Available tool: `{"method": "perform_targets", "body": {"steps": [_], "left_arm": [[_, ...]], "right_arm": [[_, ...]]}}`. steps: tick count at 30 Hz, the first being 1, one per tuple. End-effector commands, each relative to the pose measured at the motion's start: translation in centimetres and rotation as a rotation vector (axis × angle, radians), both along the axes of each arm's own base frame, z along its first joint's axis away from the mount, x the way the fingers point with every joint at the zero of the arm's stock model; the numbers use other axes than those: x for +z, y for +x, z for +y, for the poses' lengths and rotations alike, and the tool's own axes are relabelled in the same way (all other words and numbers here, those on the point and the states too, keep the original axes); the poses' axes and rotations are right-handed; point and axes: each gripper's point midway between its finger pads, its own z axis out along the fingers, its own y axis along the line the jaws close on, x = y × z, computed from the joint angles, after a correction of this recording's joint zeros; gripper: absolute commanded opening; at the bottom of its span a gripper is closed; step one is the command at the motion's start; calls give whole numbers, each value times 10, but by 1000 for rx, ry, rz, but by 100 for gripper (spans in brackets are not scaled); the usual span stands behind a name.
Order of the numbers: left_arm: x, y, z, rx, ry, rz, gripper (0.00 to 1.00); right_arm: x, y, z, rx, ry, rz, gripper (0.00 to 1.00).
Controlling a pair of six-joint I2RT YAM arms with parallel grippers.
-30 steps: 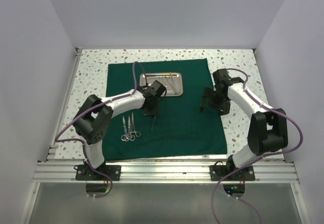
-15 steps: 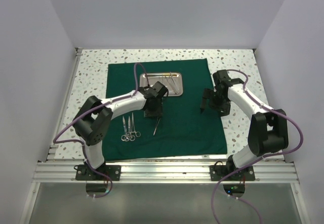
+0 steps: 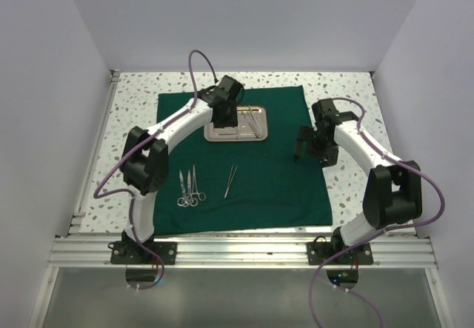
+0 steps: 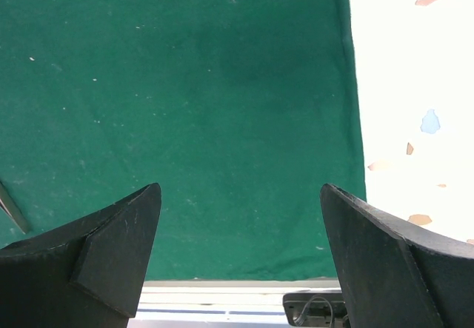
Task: Open and lay out the surgical kit
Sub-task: Pick up the medical item from the container.
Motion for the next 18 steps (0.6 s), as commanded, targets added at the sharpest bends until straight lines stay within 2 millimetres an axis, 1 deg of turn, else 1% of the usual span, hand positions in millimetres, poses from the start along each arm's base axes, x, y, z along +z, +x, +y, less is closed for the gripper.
{"method": "perform_targets", "body": {"steps": [1,3,4,5,6,7,10,14,18], "left_arm": [[-6,35,19,1,55,-6,41],[-9,49,24,3,74,-11,40],[-22,55,24,1,89,5,40],[-13,67,21,-8,84,-23,40],[-14,72,20,-12,87,-28,40],[-16,82,15,-19,87,-38,40],[-24,94,10,-31,90,-42,40],[-34,100,8,-32,77,-42,40],[-48,99,10,-35,93,-25,40]], "right_arm": [[22,4,-4,-24,-19,-58,92],[25,2,-6,-30,-23,-67,93],[25,1,-6,-31,-25,-67,92],[26,0,-6,-32,-28,-68,93],[26,-1,-7,-34,-29,-68,93],[26,-1,-8,-36,-32,-67,93],[25,-5,-11,-42,-43,-62,93],[27,-4,-13,-38,-62,-63,93],[28,-2,-15,-31,-74,-59,93]]}}
